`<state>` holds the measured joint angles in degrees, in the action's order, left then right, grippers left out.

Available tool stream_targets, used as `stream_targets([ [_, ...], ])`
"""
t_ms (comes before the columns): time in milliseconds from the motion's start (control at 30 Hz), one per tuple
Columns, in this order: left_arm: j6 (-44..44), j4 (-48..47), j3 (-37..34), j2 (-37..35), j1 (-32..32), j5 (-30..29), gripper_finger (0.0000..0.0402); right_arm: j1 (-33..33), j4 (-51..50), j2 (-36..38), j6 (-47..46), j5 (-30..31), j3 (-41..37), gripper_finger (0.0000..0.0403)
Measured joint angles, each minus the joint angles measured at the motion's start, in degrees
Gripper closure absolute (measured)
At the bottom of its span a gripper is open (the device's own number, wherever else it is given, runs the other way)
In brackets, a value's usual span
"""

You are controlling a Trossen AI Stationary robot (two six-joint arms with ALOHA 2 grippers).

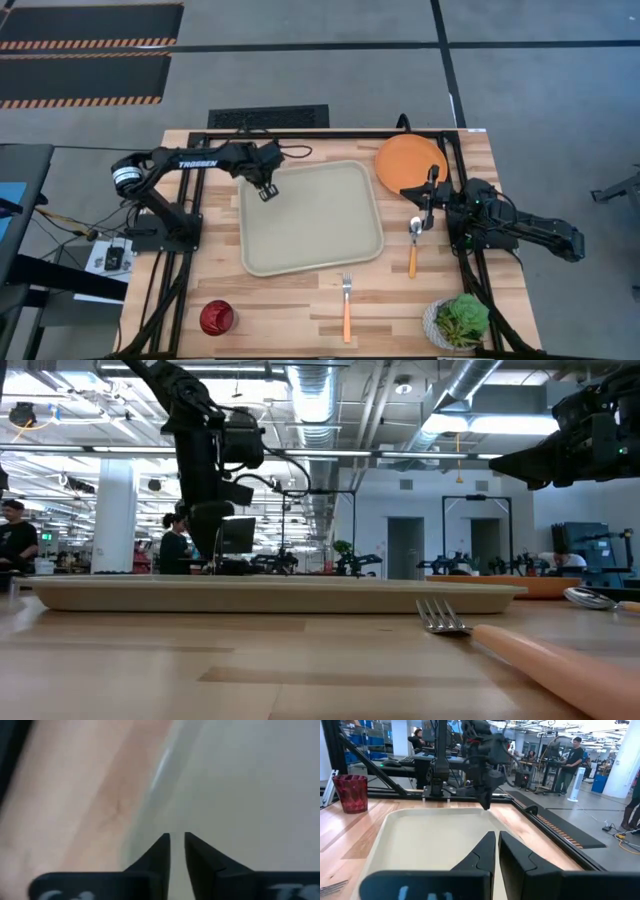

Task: Pick and place plate/cup/fork/spoon on tray
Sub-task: Prepare the gray serving tray

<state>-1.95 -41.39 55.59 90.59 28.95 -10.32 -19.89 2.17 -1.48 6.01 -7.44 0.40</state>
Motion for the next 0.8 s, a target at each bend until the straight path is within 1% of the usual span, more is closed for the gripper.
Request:
stream_targets([
  [67,1.07,-0.54,0.0,0.54,1.41,0.5,0.0327,0.0,0.0,0.0,0.01,0.02,0.0,0.0356],
  [167,3.57,-1.37,0.0,0.48,2.64,-2.42,0.0292,0.01,0.0,0.0,0.0,0.01,0.0,0.0356],
  [267,6.15,-3.9,0.0,0.48,3.03,-4.41,0.0274,-0.01,0.0,0.0,0.01,0.0,0.0,0.0356],
  [367,8.09,-5.34,-0.95,0.46,3.1,-5.98,0.0271,0.0,0.0,0.0,0.01,0.0,0.0,0.0356],
  [467,8.28,-5.27,-2.87,0.46,4.08,-5.72,0.0271,0.01,0.0,-0.01,-0.01,0.0,0.0,0.0356],
  [667,7.48,-3.41,-6.73,0.46,7.62,-2.59,0.0271,0.0,0.0,0.0,-0.01,0.0,0.0,0.0356],
  [800,9.36,-2.77,-7.86,0.46,9.99,0.13,0.0271,0.01,0.0,0.0,0.01,0.0,0.0,0.0356],
])
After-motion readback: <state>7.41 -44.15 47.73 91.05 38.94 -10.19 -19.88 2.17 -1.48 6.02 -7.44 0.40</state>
